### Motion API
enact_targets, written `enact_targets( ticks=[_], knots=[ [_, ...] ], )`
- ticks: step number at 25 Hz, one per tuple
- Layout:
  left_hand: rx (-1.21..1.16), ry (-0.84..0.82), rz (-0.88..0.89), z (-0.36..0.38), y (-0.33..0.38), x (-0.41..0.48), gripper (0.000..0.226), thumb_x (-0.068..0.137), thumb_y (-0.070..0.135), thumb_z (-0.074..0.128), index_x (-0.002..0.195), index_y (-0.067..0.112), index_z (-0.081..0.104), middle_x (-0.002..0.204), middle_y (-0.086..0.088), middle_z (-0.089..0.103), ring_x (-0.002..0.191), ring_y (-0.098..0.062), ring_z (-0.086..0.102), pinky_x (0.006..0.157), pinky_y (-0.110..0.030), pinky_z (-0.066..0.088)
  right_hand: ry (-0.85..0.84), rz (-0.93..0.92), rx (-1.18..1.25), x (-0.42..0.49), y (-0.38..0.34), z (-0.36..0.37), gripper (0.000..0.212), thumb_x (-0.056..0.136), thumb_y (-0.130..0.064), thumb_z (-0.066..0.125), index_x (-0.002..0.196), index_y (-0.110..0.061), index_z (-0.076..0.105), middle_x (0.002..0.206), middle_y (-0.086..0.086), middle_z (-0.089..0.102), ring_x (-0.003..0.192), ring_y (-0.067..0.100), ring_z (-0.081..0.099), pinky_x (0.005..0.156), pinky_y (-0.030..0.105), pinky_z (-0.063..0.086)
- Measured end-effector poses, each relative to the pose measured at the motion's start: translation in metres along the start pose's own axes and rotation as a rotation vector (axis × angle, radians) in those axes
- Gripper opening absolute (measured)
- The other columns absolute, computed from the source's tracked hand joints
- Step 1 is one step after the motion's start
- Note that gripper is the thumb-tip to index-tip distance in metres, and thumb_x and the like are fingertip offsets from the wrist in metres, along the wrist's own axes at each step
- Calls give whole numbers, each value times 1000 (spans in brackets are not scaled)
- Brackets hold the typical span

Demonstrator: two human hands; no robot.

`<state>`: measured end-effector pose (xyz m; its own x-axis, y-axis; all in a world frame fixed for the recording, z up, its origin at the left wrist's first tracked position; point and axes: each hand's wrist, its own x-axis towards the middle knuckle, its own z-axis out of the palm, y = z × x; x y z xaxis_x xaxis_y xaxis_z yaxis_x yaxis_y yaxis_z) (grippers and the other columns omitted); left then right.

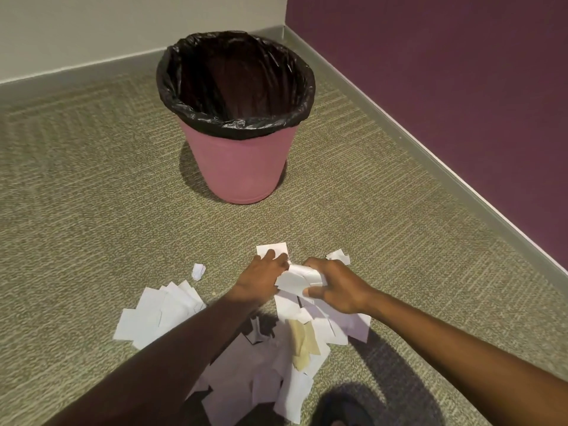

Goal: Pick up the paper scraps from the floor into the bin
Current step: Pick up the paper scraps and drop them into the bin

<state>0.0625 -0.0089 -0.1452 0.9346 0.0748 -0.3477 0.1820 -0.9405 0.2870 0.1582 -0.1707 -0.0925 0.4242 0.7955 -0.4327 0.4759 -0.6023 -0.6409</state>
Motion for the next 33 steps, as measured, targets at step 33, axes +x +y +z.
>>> enact_targets(
  ticks=[33],
  knots=[
    [-31,107,-75,13,-12,1,46,93,18,60,136,12,44,133,-15,48,120,-30,47,94,-39,45,653,-332,95,106,-209,-217,45,80,-26,76,118,-7,60,107,8,68,88,18,70,69,34,62]
  ],
)
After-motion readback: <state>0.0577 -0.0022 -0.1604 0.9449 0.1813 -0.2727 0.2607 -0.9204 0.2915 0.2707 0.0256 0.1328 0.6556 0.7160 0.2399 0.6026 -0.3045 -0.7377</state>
